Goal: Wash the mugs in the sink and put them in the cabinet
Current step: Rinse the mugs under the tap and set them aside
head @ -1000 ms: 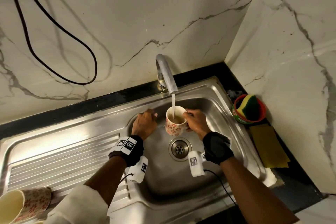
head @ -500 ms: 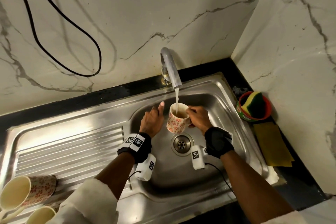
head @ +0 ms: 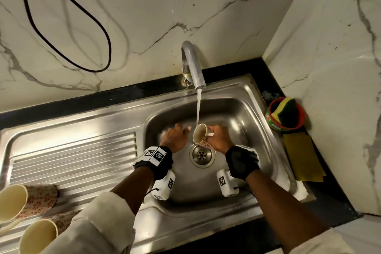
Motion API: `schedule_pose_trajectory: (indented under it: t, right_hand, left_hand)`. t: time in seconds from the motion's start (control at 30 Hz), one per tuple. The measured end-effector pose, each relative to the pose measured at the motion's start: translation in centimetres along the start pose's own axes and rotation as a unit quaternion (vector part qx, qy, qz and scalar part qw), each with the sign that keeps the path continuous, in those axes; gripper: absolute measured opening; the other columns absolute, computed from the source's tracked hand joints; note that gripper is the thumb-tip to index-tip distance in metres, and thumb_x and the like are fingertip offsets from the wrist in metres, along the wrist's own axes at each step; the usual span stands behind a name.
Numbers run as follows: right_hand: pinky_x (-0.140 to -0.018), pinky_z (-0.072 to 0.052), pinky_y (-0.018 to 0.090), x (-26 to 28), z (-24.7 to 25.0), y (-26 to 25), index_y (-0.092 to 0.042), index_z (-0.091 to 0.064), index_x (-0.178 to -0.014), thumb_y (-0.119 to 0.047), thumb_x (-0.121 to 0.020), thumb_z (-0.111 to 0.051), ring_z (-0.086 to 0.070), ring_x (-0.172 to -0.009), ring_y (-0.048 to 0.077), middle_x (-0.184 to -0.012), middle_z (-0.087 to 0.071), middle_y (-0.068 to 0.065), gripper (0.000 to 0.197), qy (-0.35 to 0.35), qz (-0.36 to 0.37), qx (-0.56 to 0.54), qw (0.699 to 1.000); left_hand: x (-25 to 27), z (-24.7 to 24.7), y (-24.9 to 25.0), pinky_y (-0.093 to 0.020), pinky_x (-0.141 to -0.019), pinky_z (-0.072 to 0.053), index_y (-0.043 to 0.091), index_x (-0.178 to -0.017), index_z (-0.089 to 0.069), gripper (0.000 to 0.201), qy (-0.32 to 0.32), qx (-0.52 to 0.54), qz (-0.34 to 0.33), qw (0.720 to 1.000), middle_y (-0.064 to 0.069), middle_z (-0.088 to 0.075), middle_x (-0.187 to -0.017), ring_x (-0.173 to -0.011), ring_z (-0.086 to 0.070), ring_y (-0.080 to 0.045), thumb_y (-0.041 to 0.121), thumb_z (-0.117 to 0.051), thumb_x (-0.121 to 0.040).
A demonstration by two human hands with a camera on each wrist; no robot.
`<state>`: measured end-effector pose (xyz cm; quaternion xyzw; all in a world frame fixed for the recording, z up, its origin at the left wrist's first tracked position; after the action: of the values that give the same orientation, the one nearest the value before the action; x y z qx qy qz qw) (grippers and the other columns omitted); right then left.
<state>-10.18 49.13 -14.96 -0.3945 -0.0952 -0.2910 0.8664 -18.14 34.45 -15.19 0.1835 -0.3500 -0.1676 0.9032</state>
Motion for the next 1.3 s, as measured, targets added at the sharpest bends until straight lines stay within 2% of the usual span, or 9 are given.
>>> schedule_pose_trajectory:
  t: [0.2, 0.37, 0.5, 0.6, 0.67, 0.77, 0.93, 1.1, 1.3]
  right_hand:
    - [-0.077, -0.049, 0.036, 2.3, -4.6, -2.9, -0.013, -0.061, -0.102, -0.024, -0.086, -0.061, -0.065, -0.096, 0.03, -0.103, -0.067, 0.008, 0.02, -0.068, 0.129, 0.371, 0.917]
    - [-0.073, -0.043, 0.036, 2.4, -5.1, -4.2, -0.013, -0.063, -0.098, -0.02, -0.088, -0.058, -0.066, -0.094, 0.031, -0.101, -0.069, 0.008, 0.013, -0.054, 0.146, 0.44, 0.885]
    - [-0.084, -0.051, 0.038, 0.7, -2.2, -2.8, -0.014, -0.056, -0.121, -0.019, -0.085, -0.064, -0.064, -0.104, 0.029, -0.113, -0.066, 0.008, 0.037, 0.001, 0.07, 0.287, 0.955]
    - [-0.081, -0.054, 0.033, -0.6, 1.4, 0.1, -0.015, -0.07, -0.098, -0.038, -0.075, -0.076, -0.066, -0.091, 0.019, -0.097, -0.072, 0.002, 0.033, 0.069, -0.043, 0.014, 0.997]
    - [-0.071, -0.054, 0.029, -0.6, 1.9, 1.6, -0.011, -0.07, -0.08, -0.041, -0.078, -0.076, -0.065, -0.08, 0.016, -0.088, -0.073, 0.003, 0.031, 0.077, -0.1, -0.126, 0.984]
    - [-0.079, -0.058, 0.038, -0.1, 1.2, 1.9, -0.01, -0.074, -0.09, -0.03, -0.082, -0.072, -0.069, -0.085, 0.02, -0.09, -0.074, 0.006, 0.022, 0.071, -0.097, -0.247, 0.961]
    - [-0.058, -0.049, 0.026, 0.0, 0.8, 1.8, -0.012, -0.071, -0.083, -0.011, -0.087, -0.06, -0.057, -0.068, 0.015, -0.074, -0.063, 0.004, 0.012, 0.091, -0.116, -0.427, 0.892]
    - [-0.059, -0.053, 0.029, -0.4, 0.1, -0.6, -0.01, -0.068, -0.081, -0.011, -0.089, -0.056, -0.062, -0.07, 0.018, -0.078, -0.064, 0.009, 0.014, 0.023, -0.094, -0.438, 0.894]
    - [-0.06, -0.053, 0.028, -1.8, 1.9, -1.2, -0.015, -0.065, -0.075, -0.012, -0.091, -0.056, -0.061, -0.073, 0.017, -0.074, -0.062, 0.006, 0.018, 0.067, -0.081, -0.411, 0.905]
  left_hand:
    - [0.5, -2.5, -0.3, -0.035, -0.089, -0.042, 0.004, -0.125, -0.054, 0.047, -0.052, -0.035, 0.009, 0.998, -0.018, -0.058, -0.125, -0.115, -0.056, -0.035, 0.043, -0.042, -0.101]
    - [0.4, -2.8, -0.6, -0.036, -0.093, -0.042, 0.006, -0.128, -0.054, 0.045, -0.059, -0.036, 0.012, 0.998, -0.015, -0.055, -0.13, -0.119, -0.053, -0.034, 0.04, -0.042, -0.101]
    - [0.6, -1.8, -0.6, -0.044, -0.104, -0.04, -0.001, -0.135, -0.043, 0.047, -0.041, -0.012, 0.022, 0.999, -0.024, -0.048, -0.139, -0.129, -0.046, -0.04, 0.034, -0.041, -0.103]
    - [0.6, -0.5, -1.0, -0.046, -0.106, -0.038, -0.007, -0.138, -0.033, 0.056, -0.002, 0.004, 0.036, 0.999, -0.03, -0.046, -0.14, -0.131, -0.044, -0.044, 0.036, -0.039, -0.103]
    - [0.7, 0.1, -0.8, -0.047, -0.108, -0.037, -0.007, -0.141, -0.03, 0.058, 0.013, 0.007, 0.028, 0.999, -0.031, -0.046, -0.141, -0.131, -0.044, -0.044, 0.036, -0.038, -0.103]
    - [0.8, 1.2, -0.4, -0.046, -0.103, -0.037, -0.005, -0.14, -0.03, 0.053, 0.041, 0.038, 0.016, 0.998, -0.032, -0.05, -0.136, -0.129, -0.046, -0.045, 0.032, -0.039, -0.104]
    - [0.4, 2.3, -0.8, -0.047, -0.105, -0.036, 0.002, -0.14, -0.036, 0.05, 0.07, 0.094, 0.004, 0.993, -0.029, -0.052, -0.135, -0.129, -0.046, -0.044, 0.037, -0.035, -0.105]
    - [0.6, 3.9, 0.3, -0.048, -0.099, -0.043, 0.006, -0.126, -0.047, 0.033, 0.104, 0.09, -0.057, 0.989, -0.024, -0.063, -0.122, -0.118, -0.055, -0.044, 0.028, -0.036, -0.105]
    - [0.0, 8.2, 4.3, -0.043, -0.109, -0.034, 0.008, -0.145, -0.039, 0.048, 0.148, 0.067, -0.112, 0.98, -0.021, -0.057, -0.135, -0.128, -0.05, -0.038, 0.01, -0.046, -0.098]
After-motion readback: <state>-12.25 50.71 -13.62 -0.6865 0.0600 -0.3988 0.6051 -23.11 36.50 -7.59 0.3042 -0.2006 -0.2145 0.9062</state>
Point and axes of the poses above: each hand's wrist, its own x-axis away from the middle knuckle, its own z-axis out of the back of the hand, y = z × x, the point moved 10 cm from there along -x, towards the middle knuckle
